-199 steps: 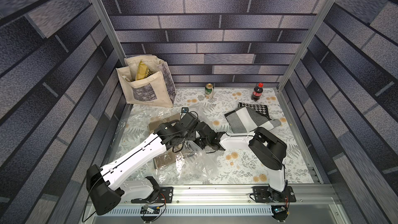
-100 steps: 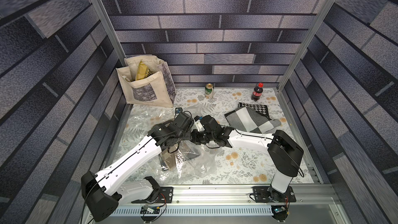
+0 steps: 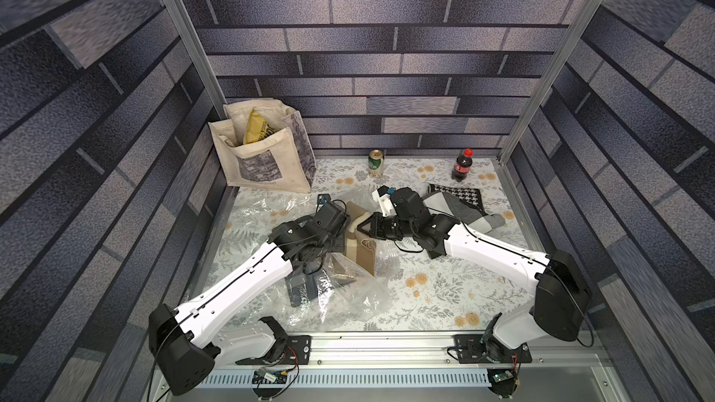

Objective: Take the scarf out of the vacuum bag
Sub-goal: Take out the scarf from the vacuum bag.

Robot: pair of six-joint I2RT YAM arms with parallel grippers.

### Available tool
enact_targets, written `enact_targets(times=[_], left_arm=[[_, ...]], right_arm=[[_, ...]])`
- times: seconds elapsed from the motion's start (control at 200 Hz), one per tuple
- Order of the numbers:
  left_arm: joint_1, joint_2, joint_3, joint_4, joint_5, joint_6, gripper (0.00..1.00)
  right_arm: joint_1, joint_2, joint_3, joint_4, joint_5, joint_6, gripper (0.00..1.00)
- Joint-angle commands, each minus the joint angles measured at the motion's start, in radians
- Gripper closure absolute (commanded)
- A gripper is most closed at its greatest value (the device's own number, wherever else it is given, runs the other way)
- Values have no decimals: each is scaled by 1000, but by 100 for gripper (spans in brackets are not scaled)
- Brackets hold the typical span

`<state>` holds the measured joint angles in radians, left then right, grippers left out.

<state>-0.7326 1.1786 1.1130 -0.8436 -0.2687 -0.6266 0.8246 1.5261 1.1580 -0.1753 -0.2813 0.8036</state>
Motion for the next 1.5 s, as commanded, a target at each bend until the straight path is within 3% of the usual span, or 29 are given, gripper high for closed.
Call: enact_targets(times=[0.0, 0.15, 0.396, 0.806, 1.072, 1.267, 1.497], left_arm=[[-11, 20, -1, -8, 3, 31, 100], [-18, 53, 13, -9, 3, 38, 100], [-31, 110, 35, 12, 3, 43, 100], [-42, 166, 77, 29, -1, 71, 100], [-46, 167, 79, 40, 5, 76, 100], [-47, 164, 77, 40, 3, 82, 100], [-46, 165, 80, 42, 3, 84, 100]], right_arm=[[-21, -42, 83, -255, 127, -87, 100], [-51, -112, 99, -445, 245, -135, 100], [-149, -257, -67, -527, 317, -78, 100], [-341, -507, -517, -451, 246, 214, 100], [-419, -676, -636, -527, 341, 391, 100], [-464, -628, -601, -720, 426, 468, 100], [-498, -459, -507, -957, 526, 552, 100]])
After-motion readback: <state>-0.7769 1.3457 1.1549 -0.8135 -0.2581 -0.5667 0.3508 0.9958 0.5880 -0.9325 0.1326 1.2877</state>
